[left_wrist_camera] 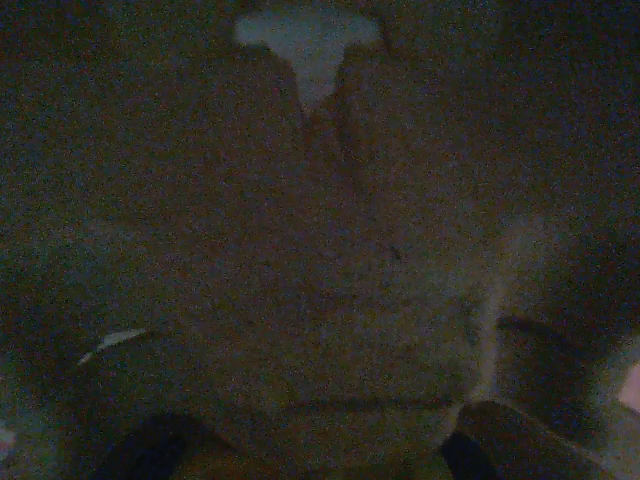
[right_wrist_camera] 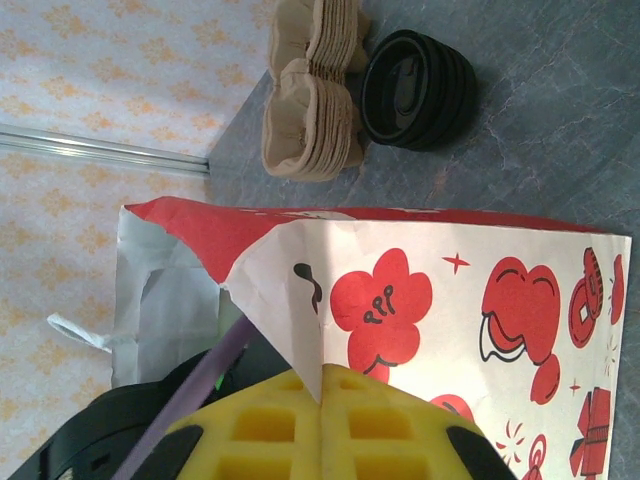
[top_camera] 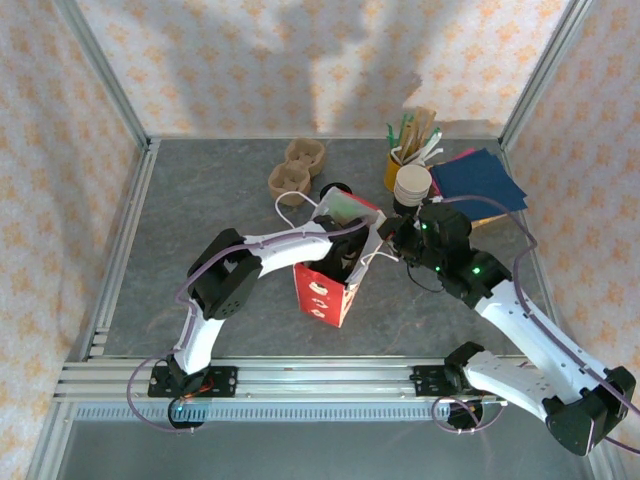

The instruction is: Pack the takeout coffee

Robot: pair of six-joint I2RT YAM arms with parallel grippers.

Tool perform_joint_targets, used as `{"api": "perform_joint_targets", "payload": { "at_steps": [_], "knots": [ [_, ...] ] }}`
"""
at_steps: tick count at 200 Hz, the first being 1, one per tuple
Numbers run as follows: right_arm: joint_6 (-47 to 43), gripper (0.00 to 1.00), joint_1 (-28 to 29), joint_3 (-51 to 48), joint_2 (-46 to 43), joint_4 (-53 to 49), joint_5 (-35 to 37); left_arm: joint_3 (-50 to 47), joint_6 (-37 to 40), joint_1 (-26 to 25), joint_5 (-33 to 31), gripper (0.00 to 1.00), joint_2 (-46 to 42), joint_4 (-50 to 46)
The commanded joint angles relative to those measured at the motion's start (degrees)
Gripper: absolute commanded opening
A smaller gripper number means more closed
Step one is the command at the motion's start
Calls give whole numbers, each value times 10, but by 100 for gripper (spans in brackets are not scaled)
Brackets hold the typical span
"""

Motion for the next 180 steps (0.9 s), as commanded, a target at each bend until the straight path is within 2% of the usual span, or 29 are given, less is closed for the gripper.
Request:
{"api": "perform_joint_targets", "payload": {
  "at_steps": [1, 59, 180],
  "knots": [
    [-14, 0, 0, 16, 5, 6, -1, 35, -4, -4, -29, 5, -19, -22],
    [-26, 0, 0, 8, 11, -3, 3, 72, -14, -4, -32, 5, -52, -47],
    [-34, 0, 0, 9, 12, -13, 5, 222, -27, 0, -95, 6, -86, -133]
  ]
}}
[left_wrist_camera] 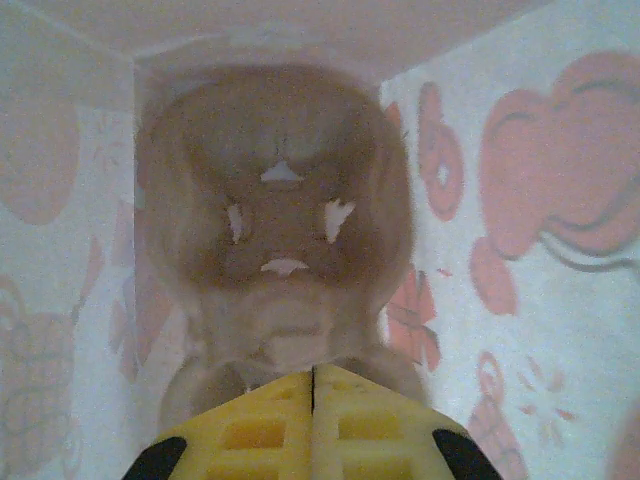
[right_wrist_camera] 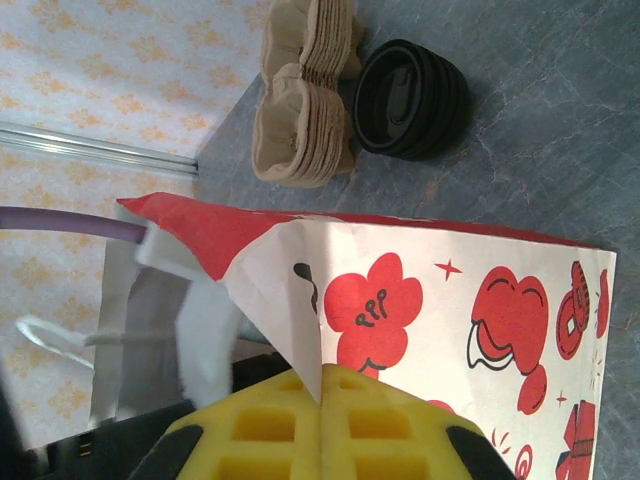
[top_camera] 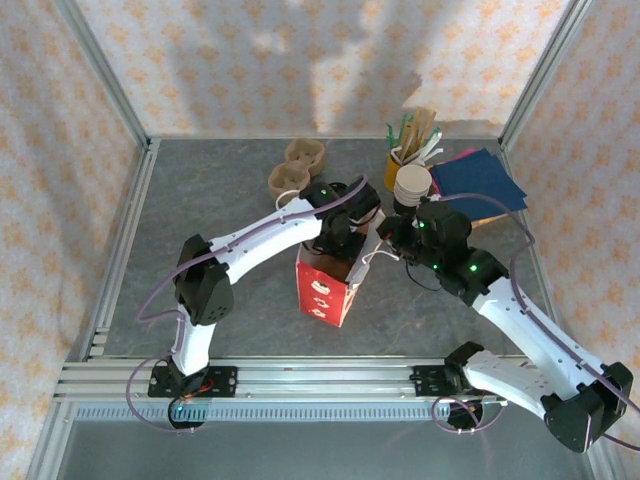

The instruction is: Pack the takeout coffee

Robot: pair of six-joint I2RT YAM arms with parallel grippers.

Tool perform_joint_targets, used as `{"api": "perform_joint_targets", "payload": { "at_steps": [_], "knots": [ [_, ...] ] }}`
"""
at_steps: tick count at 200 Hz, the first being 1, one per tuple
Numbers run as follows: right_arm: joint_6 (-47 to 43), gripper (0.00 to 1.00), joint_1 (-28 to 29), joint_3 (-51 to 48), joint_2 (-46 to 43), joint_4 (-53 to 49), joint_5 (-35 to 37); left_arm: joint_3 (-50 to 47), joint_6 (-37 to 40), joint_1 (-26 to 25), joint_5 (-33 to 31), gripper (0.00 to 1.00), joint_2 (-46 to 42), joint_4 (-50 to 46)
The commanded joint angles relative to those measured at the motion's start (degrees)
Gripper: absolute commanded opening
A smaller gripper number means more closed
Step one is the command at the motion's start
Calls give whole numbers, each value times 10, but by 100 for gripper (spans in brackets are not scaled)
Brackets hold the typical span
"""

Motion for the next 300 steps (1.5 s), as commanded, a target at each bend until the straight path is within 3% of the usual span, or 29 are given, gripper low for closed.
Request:
{"api": "perform_joint_targets", "payload": {
  "at_steps": [1, 44, 101, 137, 175, 238, 256, 278, 300],
  "knots": [
    [-13, 0, 1, 9, 1, -17, -1, 35, -8, 1, -34, 6, -31, -42],
    [-18, 0, 1, 9, 2, -15, 0, 66, -11, 16, -34, 6, -66, -42],
    [-81, 0, 1, 15, -2, 23, -16, 81, -9, 56, 48, 5, -168, 52],
    [-151, 0, 1, 34, -7, 54, -67, 37, -8, 119, -45, 6, -284, 114],
    [-218, 0, 1, 36, -25, 105, -193, -102, -23, 186, -175, 11, -422, 216],
    [-288, 0, 2, 0, -109, 162, -267, -254, -27, 221, -200, 13, -487, 285],
    [-295, 0, 2, -6, -123, 168, -267, -288, -30, 224, -212, 25, -492, 302],
    [-295, 0, 3, -4, -126, 158, -266, -314, -30, 224, -212, 26, -493, 318],
    [-281, 0, 3, -5, -122, 159, -269, -325, -34, 224, -210, 34, -490, 324]
  ]
}}
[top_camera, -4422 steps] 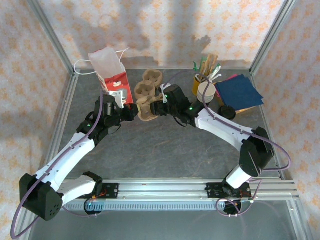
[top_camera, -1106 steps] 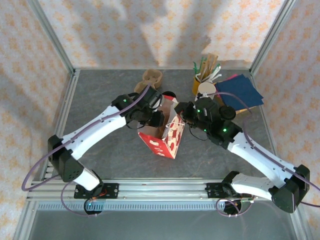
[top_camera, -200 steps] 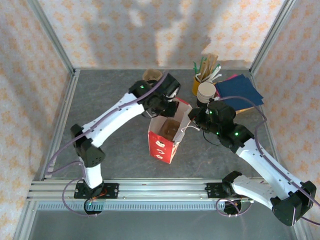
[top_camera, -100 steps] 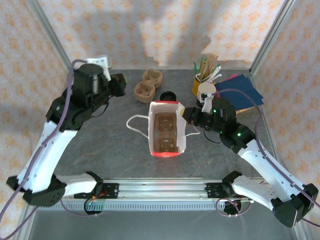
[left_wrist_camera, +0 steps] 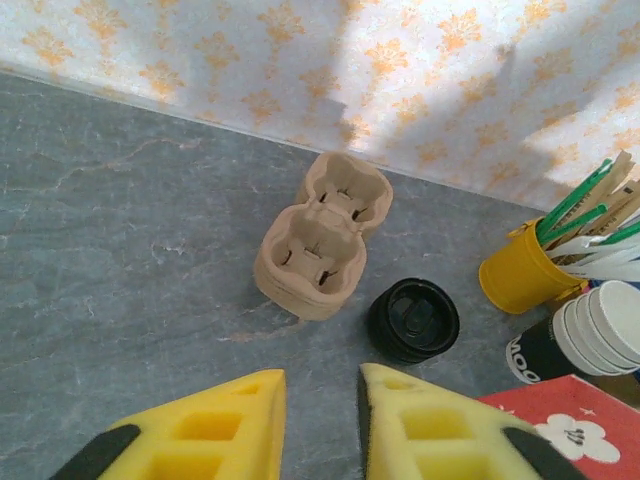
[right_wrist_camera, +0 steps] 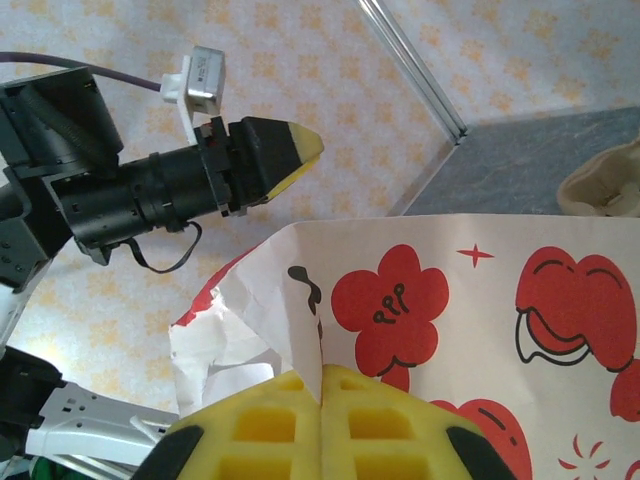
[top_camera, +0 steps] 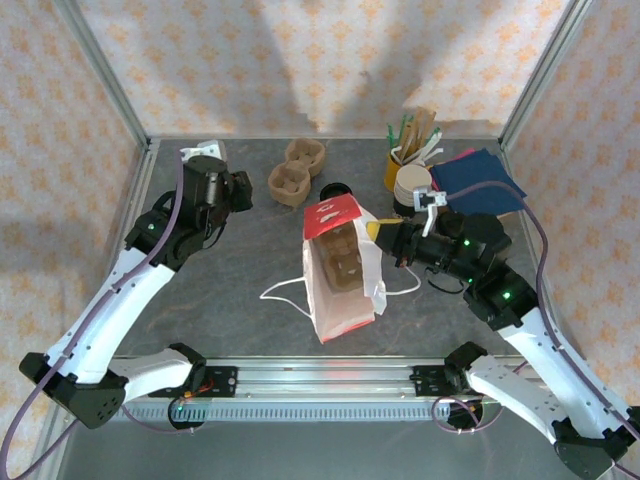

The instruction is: Pack the takeout coffee

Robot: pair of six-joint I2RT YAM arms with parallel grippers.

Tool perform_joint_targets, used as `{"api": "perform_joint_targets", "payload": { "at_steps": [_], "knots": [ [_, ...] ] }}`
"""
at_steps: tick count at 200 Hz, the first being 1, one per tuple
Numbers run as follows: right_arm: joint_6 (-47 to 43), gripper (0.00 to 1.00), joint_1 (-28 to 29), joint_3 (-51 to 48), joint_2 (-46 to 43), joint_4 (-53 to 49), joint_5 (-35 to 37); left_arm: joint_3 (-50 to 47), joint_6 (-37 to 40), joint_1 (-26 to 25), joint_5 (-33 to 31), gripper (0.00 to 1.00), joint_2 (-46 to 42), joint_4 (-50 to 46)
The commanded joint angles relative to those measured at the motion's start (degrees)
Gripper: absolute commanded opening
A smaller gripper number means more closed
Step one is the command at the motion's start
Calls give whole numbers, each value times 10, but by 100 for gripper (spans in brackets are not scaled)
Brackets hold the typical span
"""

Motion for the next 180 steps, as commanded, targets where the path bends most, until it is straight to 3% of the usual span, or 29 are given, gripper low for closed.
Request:
{"api": "perform_joint_targets", "payload": {
  "at_steps": [1, 76, 110, 130, 180],
  "knots": [
    [-2, 0, 2, -9, -2, 29, -16, -9, -4, 5, -19, 34, -6, 40],
    [82, 0, 18, -29, 46, 83, -53, -24, -14, 5, -1, 41, 2, 40],
    [135, 0, 20, 26, 135, 1, -4, -27, -18, 5, 3, 42, 8, 36],
    [148, 0, 21, 75, 209, -51, -51, -35, -21, 5, 3, 42, 6, 39],
    [163, 0, 20, 125, 287, -28, -44, -47, -25, 6, 1, 43, 4, 39]
  ]
}}
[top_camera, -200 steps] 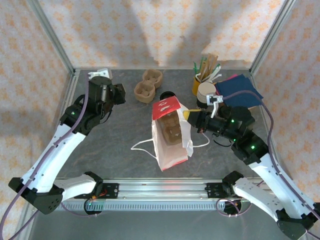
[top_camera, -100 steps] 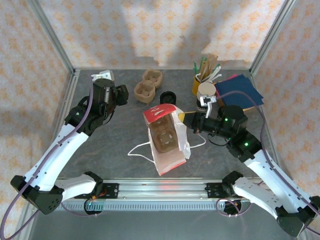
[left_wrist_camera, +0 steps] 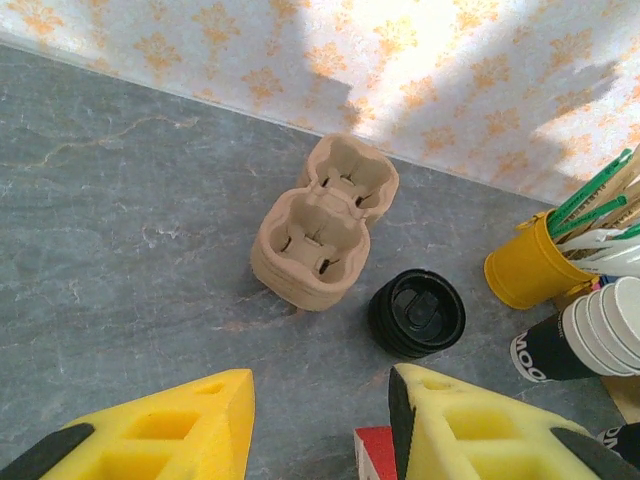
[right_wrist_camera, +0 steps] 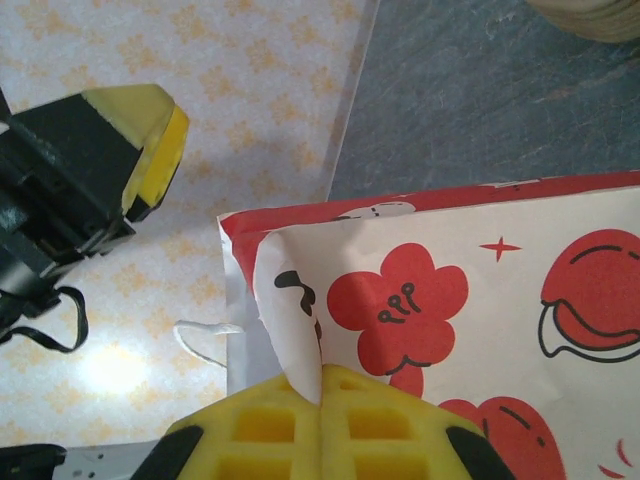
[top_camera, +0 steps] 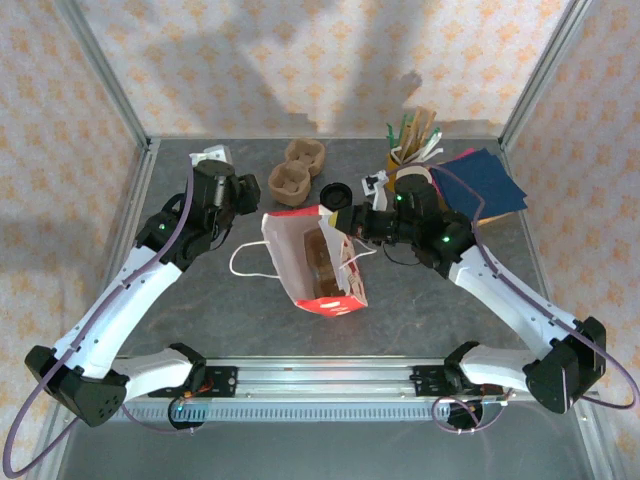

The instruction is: Pack the takeout coffee

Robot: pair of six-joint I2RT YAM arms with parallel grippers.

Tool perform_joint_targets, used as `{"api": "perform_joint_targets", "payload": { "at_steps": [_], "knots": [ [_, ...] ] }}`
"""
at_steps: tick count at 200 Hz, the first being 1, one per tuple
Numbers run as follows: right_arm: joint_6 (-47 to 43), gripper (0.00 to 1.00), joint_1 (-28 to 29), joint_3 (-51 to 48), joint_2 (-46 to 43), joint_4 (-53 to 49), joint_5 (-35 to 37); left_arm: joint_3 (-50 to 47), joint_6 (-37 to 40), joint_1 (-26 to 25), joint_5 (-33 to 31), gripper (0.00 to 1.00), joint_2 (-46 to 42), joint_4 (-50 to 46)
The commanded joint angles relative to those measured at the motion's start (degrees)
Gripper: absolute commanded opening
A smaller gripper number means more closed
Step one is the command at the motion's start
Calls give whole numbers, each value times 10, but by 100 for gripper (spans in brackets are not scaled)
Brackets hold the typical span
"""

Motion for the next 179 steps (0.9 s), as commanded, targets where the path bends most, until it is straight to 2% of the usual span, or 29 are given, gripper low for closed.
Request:
{"api": "perform_joint_targets", "payload": {
  "at_steps": [1, 63, 179],
  "knots": [
    [15, 0, 1, 34, 25, -6, -8, -9, -7, 6, -3, 43, -3, 8],
    [93, 0, 0, 63, 82, 69, -45, -12, -7, 16, -21, 43, -22, -2],
    [245, 0, 0, 50, 56, 153, -28, -16, -2, 26, -30, 43, -37, -10]
  ]
}}
